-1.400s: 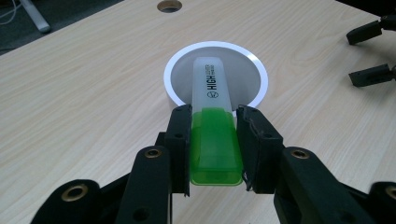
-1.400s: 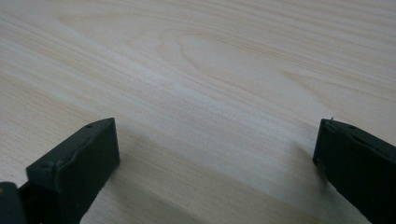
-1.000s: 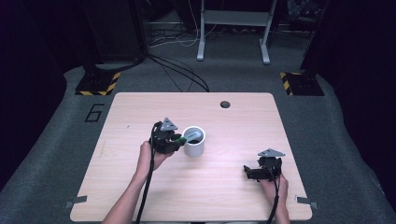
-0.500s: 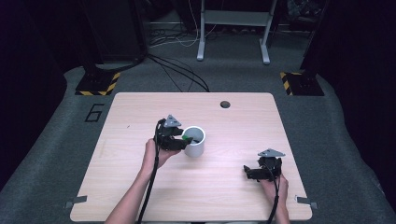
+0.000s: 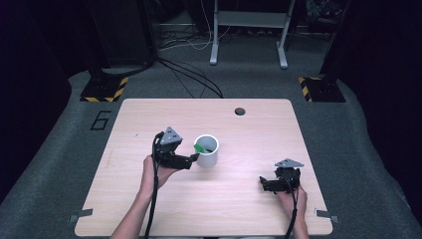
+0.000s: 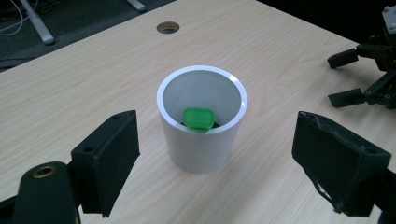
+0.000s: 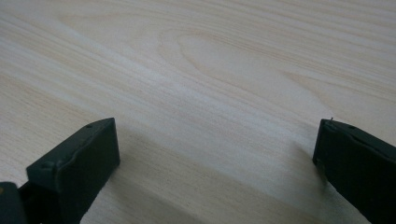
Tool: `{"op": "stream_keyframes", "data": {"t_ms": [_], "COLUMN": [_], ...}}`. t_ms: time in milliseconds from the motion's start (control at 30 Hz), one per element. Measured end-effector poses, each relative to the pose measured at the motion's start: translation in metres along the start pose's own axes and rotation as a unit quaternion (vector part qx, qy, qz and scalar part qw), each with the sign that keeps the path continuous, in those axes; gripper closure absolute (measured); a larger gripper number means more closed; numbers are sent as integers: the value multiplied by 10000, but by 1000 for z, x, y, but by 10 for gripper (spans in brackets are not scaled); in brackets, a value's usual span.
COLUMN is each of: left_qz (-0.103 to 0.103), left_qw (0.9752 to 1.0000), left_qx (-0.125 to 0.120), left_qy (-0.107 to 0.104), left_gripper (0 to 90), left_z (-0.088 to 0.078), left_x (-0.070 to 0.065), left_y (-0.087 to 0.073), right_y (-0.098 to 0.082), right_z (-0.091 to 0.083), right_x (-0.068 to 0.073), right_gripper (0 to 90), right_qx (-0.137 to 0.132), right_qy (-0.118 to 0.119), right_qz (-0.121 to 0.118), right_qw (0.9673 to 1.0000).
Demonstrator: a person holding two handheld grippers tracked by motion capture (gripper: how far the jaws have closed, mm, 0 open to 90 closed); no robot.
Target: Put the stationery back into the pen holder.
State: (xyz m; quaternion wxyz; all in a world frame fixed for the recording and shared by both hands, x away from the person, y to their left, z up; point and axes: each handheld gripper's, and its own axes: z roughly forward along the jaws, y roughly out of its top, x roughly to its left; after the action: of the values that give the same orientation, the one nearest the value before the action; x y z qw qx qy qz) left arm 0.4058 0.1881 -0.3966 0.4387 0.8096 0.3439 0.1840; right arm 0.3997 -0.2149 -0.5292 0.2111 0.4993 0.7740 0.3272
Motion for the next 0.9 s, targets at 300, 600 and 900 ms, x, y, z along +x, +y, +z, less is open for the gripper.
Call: {"op": "stream_keyframes", "data": {"t_ms": [300,600,900], "left_qz": [-24,-120,-410], "left_qw": [9998,9991,9973], "left_qx": [0,-9,90], "left_qy": [191,407,596], "left_gripper": [147,139,99], "left_z": [-28,-49,-61], "left_x": [3,11,16], "left_y": [-23,-47,-82], "right_y": [0,0,0], "right_z": [0,0,0], "right_x": [0,0,0], "right_gripper": [0,0,0], "right_qx": [2,15,-24], "right_qy": [-7,-5,-25], "right_qz": [-1,-1,7], "right_qw": [10000,10000,10000]}}
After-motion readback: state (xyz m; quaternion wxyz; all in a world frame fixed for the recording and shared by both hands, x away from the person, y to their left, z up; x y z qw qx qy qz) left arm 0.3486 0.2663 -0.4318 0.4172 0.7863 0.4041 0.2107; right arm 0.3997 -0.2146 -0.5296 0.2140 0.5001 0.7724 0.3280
